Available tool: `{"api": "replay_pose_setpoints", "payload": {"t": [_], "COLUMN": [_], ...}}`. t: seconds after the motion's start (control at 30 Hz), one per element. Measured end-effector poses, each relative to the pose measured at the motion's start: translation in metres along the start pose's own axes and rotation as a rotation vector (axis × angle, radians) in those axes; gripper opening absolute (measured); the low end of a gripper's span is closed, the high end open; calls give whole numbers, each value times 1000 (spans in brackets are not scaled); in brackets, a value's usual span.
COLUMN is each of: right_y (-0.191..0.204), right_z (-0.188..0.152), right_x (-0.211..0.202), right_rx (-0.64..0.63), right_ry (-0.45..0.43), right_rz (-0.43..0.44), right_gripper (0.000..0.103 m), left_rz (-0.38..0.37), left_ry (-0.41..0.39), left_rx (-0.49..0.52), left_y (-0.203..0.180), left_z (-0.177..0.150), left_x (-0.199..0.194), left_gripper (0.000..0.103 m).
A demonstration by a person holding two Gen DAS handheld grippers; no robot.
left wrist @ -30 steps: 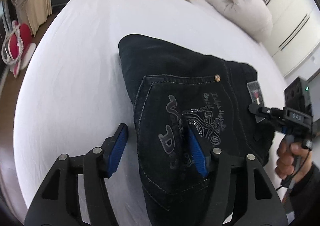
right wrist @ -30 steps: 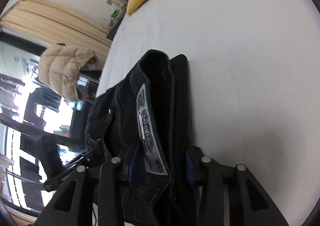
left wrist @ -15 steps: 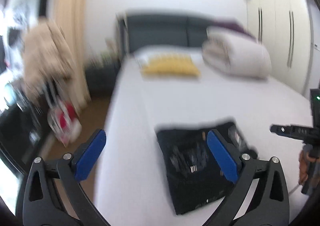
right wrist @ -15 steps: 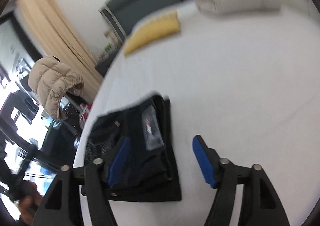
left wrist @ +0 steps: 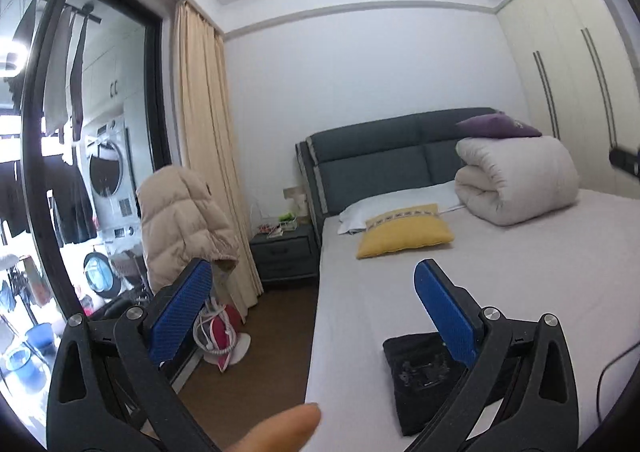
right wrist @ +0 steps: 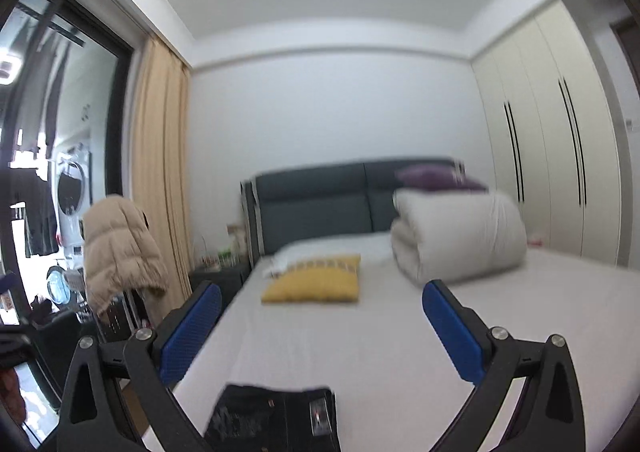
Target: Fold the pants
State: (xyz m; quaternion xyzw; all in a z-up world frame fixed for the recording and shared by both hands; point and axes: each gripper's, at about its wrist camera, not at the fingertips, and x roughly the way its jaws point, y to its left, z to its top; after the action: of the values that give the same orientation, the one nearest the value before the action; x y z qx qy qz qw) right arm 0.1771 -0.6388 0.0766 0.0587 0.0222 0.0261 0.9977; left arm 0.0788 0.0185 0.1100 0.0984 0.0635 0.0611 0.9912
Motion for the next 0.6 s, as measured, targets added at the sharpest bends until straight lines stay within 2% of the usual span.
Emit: {"api": "replay_pose_setpoints", "payload": {"t": [0.1,0.23,0.33,0.43,0.6], "right_y": [16,29,32,31,16], "right_z": [24,27,12,-14,-58], "right_x": [-16,-27,-27,-19,-6], "right_rx": [-47,-73,-71,-43,63], "right_ry": [-10,72,143,242,432], "right_rz": [7,-9,-28,-43,-74], "right_gripper": [103,103,103,103,103], "left_rz": [22,-45,-56,-113,-143], "left_ry": [51,197,294,400,512], "left_rx": [-4,-90,-89,-114,-136], "left_y": [9,16,2,-10,-32], "left_z": [13,12,-7,-31,-73], "left_x": [-14,-22,-11,-5,20], "left_gripper": [103,103,103,103,103]}}
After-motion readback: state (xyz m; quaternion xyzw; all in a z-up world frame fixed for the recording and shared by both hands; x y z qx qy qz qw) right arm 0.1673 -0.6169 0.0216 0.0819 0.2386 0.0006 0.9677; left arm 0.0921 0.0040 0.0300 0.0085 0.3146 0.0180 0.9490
